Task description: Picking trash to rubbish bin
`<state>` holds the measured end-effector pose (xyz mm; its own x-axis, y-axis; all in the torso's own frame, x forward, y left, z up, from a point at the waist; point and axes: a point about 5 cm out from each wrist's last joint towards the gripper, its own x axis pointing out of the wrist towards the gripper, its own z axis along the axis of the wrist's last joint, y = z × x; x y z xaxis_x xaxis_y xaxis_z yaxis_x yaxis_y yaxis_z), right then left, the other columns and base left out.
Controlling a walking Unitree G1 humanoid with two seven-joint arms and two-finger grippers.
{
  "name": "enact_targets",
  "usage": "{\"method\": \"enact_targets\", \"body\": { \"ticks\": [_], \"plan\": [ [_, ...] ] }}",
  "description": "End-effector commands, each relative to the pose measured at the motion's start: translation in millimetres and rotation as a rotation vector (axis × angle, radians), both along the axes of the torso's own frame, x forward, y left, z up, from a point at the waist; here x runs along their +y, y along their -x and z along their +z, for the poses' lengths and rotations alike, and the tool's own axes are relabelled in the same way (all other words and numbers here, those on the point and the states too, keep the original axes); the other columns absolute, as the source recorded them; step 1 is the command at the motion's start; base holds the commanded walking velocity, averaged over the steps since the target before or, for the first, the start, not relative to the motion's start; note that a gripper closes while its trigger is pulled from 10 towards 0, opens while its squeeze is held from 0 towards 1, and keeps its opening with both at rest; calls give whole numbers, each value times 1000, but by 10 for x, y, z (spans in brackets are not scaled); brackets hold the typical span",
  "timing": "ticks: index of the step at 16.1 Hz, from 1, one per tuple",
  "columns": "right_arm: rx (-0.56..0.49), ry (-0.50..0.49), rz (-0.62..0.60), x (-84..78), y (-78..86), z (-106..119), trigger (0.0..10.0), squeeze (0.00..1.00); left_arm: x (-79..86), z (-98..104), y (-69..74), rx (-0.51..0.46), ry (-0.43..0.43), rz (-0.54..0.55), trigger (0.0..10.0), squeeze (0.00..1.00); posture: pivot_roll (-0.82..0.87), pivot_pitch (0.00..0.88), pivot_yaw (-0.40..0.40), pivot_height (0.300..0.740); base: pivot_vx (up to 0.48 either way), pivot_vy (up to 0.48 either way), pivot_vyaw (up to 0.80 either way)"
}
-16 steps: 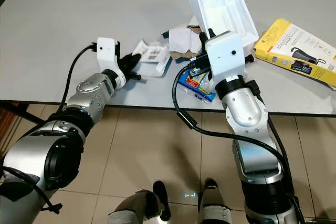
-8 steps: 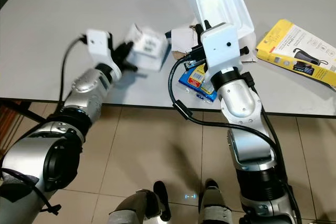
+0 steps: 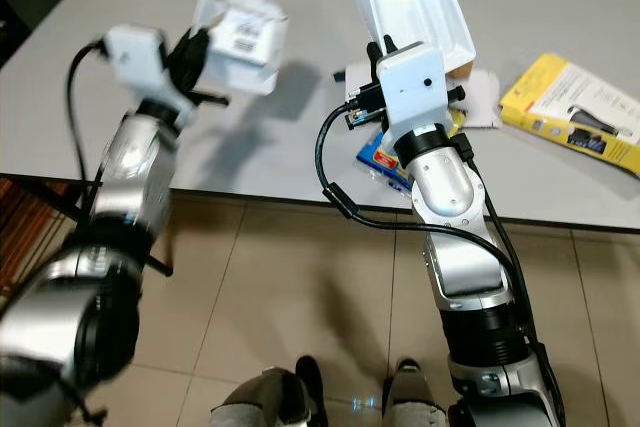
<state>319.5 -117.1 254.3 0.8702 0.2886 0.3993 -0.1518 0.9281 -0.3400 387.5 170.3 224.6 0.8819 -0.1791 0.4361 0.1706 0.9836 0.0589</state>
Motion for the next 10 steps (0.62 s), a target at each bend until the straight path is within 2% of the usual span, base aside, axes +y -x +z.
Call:
{"method": "enact_targets", "body": {
  "ticks": [1,3,6,7,10],
  "plan": [
    [-26,-2,17,18,0,53,10000,0,112,57,46,-43,-12,41,0,0,-217,109,143,740,0,0,0],
    [-12,-8,18,-9,-30,15,10000,0,116,-37,220,-56,-5,61,0,0,-194,97,143,740,0,0,0],
    [2,-19,16,-10,-39,-31,10000,0,66,-121,369,-48,8,62,0,0,-176,93,144,740,0,0,0],
    [10,-19,19,-6,-34,-69,10000,0,54,-136,462,-47,15,84,0,0,-165,88,143,740,0,0,0],
    [18,-20,11,-41,-38,-101,10000,0,32,-82,622,-56,14,131,0,0,-165,79,135,740,0,0,0]
  ]
}}
